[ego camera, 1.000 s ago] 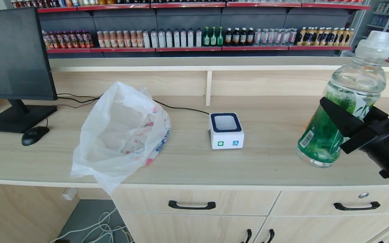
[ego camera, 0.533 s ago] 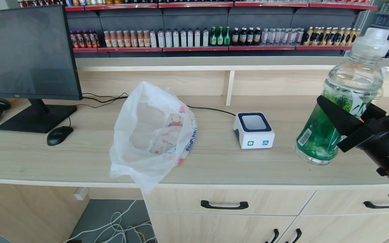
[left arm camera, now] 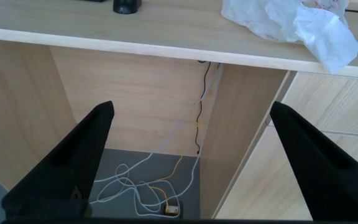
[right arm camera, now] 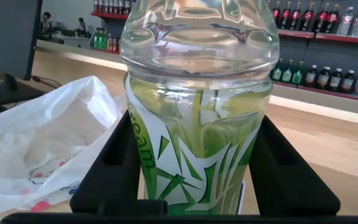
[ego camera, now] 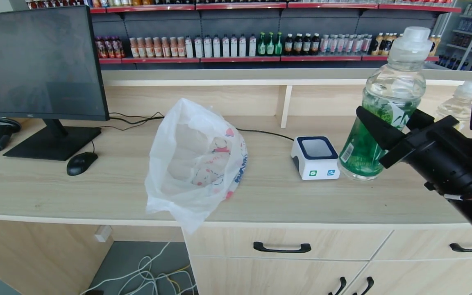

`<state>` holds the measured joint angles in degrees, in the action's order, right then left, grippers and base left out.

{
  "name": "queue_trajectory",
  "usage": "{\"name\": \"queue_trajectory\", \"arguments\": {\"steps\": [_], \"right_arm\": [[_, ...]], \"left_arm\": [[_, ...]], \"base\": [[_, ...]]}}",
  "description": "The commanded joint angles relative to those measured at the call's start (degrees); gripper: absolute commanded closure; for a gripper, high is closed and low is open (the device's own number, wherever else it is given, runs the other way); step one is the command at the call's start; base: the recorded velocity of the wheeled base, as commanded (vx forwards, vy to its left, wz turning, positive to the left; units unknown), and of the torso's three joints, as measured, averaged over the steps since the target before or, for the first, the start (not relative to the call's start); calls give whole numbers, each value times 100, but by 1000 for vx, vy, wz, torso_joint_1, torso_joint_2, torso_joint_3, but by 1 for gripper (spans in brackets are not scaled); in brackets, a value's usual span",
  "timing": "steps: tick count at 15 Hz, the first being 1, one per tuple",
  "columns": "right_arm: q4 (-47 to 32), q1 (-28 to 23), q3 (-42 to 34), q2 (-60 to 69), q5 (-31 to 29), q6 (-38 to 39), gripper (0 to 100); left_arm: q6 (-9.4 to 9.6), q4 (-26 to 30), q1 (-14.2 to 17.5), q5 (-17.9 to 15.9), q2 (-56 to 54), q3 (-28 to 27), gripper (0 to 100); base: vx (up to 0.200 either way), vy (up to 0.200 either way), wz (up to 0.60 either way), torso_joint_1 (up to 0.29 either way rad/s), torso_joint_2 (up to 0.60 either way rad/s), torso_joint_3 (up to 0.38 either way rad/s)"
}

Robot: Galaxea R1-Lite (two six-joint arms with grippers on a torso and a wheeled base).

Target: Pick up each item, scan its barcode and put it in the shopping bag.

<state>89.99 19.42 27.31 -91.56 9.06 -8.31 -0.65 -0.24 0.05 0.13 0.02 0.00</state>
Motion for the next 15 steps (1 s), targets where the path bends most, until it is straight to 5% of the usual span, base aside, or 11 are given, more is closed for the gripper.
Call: {"name": "queue_trajectory", "arguments": {"steps": [1, 9, 13, 15], "right_arm": [[1, -202, 354, -406, 333, -258, 100], [1, -668, 1848, -1549, 931, -1164, 100], [1, -799, 2218, -1812, 958, -1638, 100], [1, -808, 2209, -1900, 1441, -2007, 100]], "left_arm": [[-6, -2, -5, 4, 6, 0, 0], [3, -2, -5, 4, -2, 0, 0], [3, -2, -5, -5, -2, 0, 0], [12, -2, -5, -5, -2, 0, 0]], "base": [[0, 0, 0, 0, 0, 0], [0, 0, 0, 0, 0, 0], [0, 0, 0, 0, 0, 0], [0, 0, 0, 0, 0, 0]]}}
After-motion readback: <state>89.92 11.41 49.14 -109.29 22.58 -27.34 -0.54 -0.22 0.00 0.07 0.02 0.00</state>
